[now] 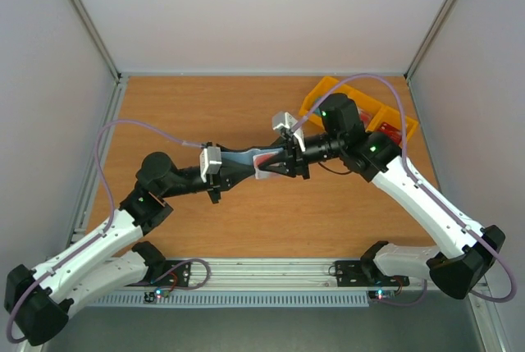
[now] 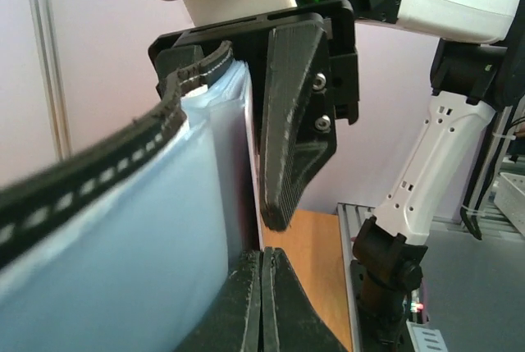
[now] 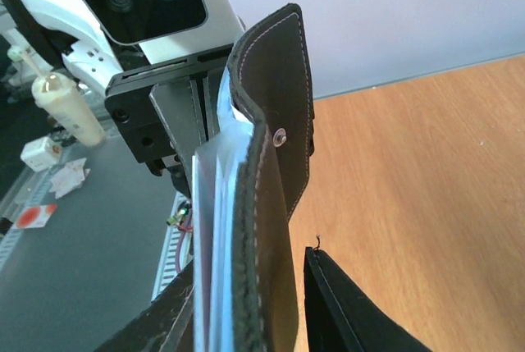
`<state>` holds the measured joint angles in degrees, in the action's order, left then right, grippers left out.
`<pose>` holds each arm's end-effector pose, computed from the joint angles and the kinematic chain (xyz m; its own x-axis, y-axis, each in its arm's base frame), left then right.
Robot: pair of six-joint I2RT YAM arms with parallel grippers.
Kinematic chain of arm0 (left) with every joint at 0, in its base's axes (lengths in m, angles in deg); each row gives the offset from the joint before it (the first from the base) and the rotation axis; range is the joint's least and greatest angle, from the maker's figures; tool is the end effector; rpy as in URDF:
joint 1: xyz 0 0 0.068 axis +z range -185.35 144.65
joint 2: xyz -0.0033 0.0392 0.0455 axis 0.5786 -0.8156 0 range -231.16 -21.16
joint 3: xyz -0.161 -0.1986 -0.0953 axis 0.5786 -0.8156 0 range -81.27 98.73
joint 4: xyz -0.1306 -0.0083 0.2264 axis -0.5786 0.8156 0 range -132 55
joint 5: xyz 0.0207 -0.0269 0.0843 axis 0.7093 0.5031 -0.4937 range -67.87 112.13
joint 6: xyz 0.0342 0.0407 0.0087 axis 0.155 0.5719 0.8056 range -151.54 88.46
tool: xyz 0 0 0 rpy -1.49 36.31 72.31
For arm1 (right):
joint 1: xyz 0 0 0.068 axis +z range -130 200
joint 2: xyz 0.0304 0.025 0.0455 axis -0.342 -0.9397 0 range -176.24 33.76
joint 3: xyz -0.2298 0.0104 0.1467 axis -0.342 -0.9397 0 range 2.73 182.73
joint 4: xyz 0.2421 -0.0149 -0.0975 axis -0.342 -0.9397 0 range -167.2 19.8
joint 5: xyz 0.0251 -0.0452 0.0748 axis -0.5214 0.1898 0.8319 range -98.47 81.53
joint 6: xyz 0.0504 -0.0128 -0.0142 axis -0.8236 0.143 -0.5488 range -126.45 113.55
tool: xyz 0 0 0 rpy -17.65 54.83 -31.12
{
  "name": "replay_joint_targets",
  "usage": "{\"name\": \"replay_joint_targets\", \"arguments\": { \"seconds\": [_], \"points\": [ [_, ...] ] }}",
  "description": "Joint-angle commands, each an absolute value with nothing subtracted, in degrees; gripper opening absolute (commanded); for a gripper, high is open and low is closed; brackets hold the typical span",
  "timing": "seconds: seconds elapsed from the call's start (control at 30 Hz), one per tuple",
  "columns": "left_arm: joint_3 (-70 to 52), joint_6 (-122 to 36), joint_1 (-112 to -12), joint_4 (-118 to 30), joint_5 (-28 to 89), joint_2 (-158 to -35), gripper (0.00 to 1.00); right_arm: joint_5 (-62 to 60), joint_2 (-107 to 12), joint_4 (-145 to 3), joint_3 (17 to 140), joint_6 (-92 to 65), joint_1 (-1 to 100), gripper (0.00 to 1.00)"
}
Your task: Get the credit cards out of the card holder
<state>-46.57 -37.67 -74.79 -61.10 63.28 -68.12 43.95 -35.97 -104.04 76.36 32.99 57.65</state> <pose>0.1334 -0.1401 0.3251 -0.0138 -0.0929 -0.9956 0.9871 0.1574 -0.0283 0.1822 0.1761 0.3899 0.2768 -0.2757 -0.9205 -0.9587 -0.1447 -0.2449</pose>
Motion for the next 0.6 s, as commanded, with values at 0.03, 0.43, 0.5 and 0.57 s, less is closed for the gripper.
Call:
{"name": "replay_joint_targets", "arguments": {
  "seconds": [0.03,0.43,0.5,0.57],
  "points": [
    [-46.5,-39.8,-73.5,-64.1,66.0,-67.3,0.00,53.5,-34.9,-103.9,75.3,33.0,52.3,0.33],
    [-48.8,-42.0,-72.8,-63.1,64.1,-70.1,0.00,53.8,-36.1,-101.0,73.4,26.9,50.9,0.01],
    [-50.9,-39.8,-72.8,-60.2,57.7,-71.0,0.00,36.9,-37.3,-101.3,72.9,22.1,50.5,0.03],
    [-52.2,-37.5,-71.9,-55.4,52.3,-71.2,0.00,22.0,-40.1,-108.5,75.6,19.4,50.4,0.12]
  ]
}}
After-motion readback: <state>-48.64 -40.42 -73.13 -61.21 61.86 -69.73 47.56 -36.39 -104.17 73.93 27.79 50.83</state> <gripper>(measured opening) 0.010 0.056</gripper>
